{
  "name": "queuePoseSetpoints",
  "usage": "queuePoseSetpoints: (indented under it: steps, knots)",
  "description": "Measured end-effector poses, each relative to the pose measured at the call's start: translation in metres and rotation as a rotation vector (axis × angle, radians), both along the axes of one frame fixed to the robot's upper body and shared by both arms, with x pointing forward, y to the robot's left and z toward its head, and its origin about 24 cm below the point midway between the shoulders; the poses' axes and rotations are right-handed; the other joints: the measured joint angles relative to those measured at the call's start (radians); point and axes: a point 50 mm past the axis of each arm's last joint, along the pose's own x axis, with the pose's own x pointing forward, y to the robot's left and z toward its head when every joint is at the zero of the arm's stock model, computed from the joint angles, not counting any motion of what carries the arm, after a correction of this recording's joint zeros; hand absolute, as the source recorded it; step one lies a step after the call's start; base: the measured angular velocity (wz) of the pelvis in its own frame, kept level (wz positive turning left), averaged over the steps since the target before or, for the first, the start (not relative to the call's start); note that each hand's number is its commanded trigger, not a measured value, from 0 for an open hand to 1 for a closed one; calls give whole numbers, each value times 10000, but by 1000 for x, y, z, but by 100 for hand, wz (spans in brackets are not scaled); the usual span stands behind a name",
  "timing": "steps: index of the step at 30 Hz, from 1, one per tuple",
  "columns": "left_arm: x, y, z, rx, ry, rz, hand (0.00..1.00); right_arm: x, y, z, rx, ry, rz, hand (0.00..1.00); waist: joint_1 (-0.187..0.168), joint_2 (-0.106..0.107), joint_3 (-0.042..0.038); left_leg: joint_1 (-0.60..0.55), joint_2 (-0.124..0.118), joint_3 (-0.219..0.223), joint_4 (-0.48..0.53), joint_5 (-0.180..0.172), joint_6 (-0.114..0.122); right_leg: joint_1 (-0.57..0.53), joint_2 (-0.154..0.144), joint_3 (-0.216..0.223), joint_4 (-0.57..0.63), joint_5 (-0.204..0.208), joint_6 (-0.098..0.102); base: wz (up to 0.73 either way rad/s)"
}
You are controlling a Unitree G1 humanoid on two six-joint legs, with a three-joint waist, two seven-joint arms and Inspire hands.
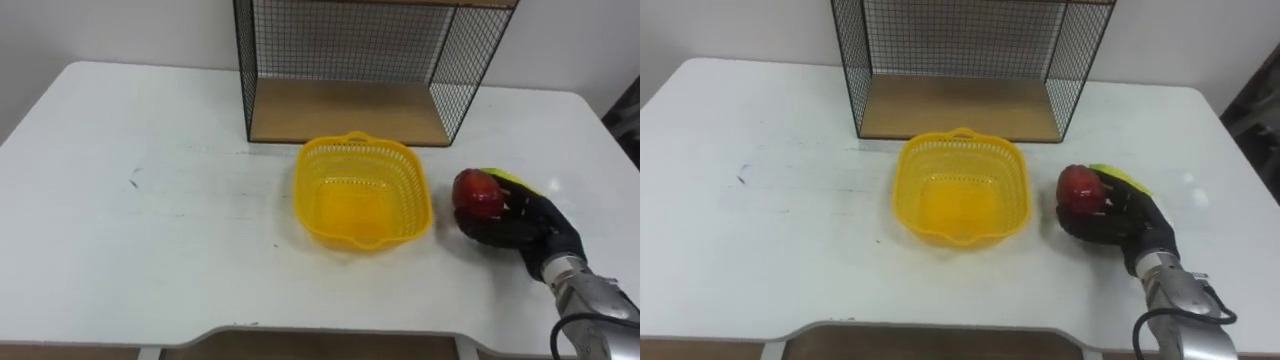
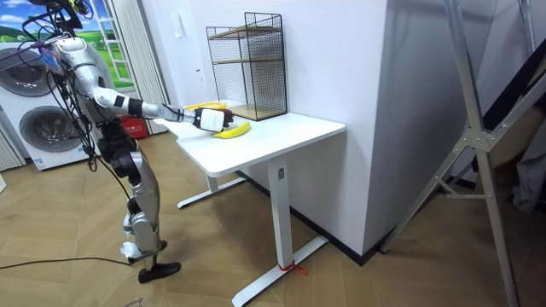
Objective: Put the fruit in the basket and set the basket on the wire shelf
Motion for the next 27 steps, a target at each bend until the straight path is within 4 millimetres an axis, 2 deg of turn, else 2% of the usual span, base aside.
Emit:
queuePoseSetpoints:
  steps: [4, 11, 18, 23, 27]
  knots:
    - [0, -2, -1, -57, 11, 4, 0, 5, 3, 9, -56, -422, 139, 100, -22, -67, 25, -7, 0, 4, -36, 0, 0, -35, 2, 9, 1, 0, 0, 0]
    - [-2, -2, -1, -77, 90, 7, 0, 17, 19, 40, -89, -1824, 879, 100, -178, -170, 6, 50, 5, 15, -53, 0, 0, 5, 8, 45, 33, 3, 7, 0]
    - [4, -3, -1, -78, -43, -40, 0, 25, 35, 73, -1155, -3105, 1866, 100, -167, -216, 15, 25, -1, 14, -47, 0, 1, -13, -2, 40, 34, 9, 16, 0]
    - [6, -3, -1, -78, -77, -41, 0, 27, 52, 85, -2571, -3434, 2790, 100, -66, -246, -1, 39, 14, 134, -65, 0, 1, -120, 12, 172, 142, 12, 21, -6]
    - [10, -3, -1, -88, -166, -180, 0, 27, 63, 86, -3411, -3406, 3634, 100, 93, -316, 4, 22, 12, 199, -69, 0, 1, -183, 6, 239, 195, 14, 19, -6]
